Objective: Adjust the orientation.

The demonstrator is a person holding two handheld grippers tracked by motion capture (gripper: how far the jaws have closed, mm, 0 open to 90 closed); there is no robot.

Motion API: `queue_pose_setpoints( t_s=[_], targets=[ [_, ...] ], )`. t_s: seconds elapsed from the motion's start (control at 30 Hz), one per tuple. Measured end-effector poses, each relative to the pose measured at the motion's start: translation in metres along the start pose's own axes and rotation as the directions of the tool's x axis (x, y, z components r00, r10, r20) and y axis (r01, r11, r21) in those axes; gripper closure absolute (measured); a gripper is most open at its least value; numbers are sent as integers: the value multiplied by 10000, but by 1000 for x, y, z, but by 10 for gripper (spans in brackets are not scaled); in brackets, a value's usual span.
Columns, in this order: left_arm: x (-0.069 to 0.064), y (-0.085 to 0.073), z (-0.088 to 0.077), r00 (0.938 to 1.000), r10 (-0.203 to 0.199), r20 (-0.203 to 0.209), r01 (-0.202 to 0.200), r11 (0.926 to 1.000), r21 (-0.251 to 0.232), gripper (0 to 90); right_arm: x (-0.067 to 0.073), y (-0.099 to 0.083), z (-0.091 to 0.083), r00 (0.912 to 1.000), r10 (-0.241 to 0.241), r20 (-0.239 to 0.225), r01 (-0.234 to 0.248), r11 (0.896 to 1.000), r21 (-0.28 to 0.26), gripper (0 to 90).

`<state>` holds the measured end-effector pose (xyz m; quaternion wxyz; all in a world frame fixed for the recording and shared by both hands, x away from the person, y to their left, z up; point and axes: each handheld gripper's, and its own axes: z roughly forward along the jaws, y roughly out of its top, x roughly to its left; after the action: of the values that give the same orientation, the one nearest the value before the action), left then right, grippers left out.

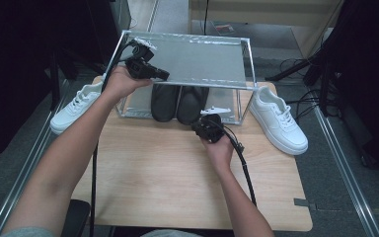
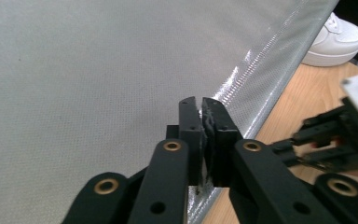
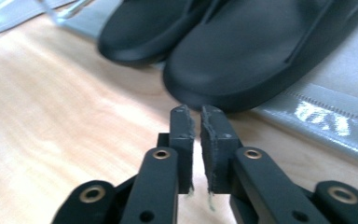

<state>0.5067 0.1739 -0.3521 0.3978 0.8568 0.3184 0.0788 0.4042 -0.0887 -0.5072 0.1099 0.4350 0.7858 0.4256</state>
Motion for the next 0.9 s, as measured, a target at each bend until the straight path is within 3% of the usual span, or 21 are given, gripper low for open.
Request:
queue_pose_setpoints(
  t_s=[0.1,0.17,0.23,0.33,0.47,0.57,0.67,0.77,0.9],
  targets=[
    [-1,0,-3,9998,-98,152,97,10000,19,771,2,-2,-11,9995,-222,-237,223,9997,49,773],
    [-3,1,-8,9994,-172,306,172,9999,-2,737,2,-2,-19,9985,-306,-445,311,9995,114,702],
    [-7,2,-12,9992,-93,385,90,9999,71,702,3,-3,-30,9992,-274,-292,282,9992,275,679],
    [-15,0,-19,9982,-52,589,41,9998,186,615,2,-4,-46,9973,-316,-670,319,9995,34,644],
    [-27,-7,-30,9953,-408,880,424,9990,-164,512,0,-7,-66,9933,-623,-971,596,9978,-301,582],
    [-35,-14,-36,9962,-320,814,340,9992,-228,483,0,-12,-81,9907,-959,-963,911,9944,-532,565],
    [-44,-21,-41,9958,-182,901,206,9995,-255,472,-4,-17,-97,9903,-737,-1178,681,9964,-509,544],
    [-52,-31,-44,9955,-72,942,108,9992,-375,458,-8,-24,-109,9897,-938,-1080,879,9944,-585,523],
    [-59,-45,-44,9948,-77,1020,116,9992,-379,445,-17,-33,-126,9923,-720,-1003,652,9954,-697,513]
  ],
)
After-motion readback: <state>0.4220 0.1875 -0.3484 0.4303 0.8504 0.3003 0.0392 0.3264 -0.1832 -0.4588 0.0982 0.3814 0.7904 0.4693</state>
